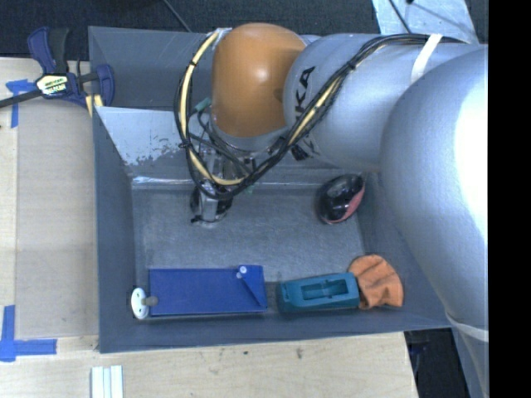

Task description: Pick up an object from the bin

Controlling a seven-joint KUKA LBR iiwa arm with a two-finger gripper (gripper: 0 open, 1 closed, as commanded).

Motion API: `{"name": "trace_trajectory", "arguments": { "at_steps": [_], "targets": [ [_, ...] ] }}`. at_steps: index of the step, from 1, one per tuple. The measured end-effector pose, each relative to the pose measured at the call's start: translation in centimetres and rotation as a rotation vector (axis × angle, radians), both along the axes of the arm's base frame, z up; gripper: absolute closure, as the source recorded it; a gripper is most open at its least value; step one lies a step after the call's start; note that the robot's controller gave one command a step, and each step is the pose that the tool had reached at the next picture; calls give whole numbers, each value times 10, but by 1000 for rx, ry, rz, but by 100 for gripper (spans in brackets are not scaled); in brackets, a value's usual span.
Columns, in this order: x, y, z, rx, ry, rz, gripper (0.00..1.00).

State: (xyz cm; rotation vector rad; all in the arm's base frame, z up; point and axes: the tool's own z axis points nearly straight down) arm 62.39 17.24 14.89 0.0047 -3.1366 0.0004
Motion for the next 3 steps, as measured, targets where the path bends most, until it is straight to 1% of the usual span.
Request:
{"name": "trace_trajectory", "arguments": {
  "at_steps": [1,2,3],
  "targets": [
    [2,-1,5,1,-8,-3,0],
    [-9,-40,-44,4,-14,-52,0],
    [-12,-64,-51,0,-4,-124,0]
  ]
}}
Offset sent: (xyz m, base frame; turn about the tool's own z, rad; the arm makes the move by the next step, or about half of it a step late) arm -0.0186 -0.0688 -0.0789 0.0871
